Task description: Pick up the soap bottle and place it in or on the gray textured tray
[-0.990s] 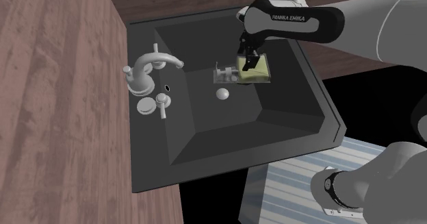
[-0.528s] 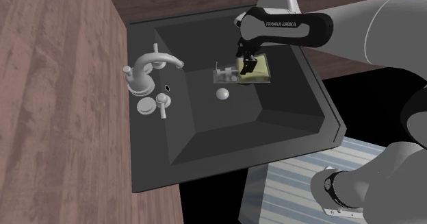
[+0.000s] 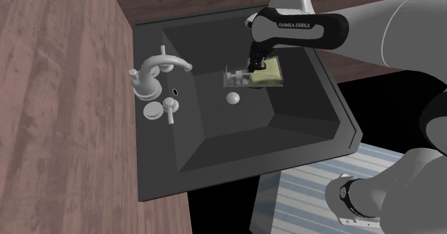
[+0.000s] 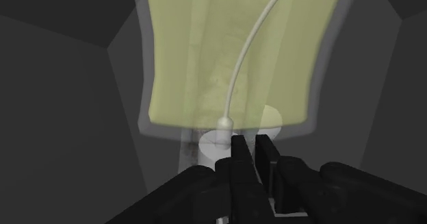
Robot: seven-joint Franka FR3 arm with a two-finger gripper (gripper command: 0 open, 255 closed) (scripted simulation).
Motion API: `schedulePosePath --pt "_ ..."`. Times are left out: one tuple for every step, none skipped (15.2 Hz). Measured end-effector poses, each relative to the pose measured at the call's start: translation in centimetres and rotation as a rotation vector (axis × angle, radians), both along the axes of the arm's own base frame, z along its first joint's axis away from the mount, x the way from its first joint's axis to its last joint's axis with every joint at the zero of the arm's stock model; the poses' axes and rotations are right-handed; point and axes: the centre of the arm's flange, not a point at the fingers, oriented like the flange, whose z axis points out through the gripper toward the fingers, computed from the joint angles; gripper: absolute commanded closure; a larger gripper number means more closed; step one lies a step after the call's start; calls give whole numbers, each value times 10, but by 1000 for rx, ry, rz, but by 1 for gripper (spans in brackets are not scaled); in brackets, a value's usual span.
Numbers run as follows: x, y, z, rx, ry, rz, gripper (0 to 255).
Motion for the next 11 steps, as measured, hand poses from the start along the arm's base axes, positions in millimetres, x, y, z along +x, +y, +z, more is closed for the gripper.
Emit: schedulePosePath --pt "0 0 0 0 0 0 255" --pt "0 0 0 0 0 0 255" --pt "0 0 0 0 0 0 255" --pt "0 0 0 0 0 0 255" --pt "0 0 0 0 0 0 255" --pt "0 0 0 0 0 0 0" --pt "0 0 0 0 0 0 0" --pt "14 -4 2 0 41 2 0" --pt "37 -8 2 11 123 0 0" --pt "61 -11 -3 27 223 -3 0" --pt "74 -12 -11 39 287 -5 0"
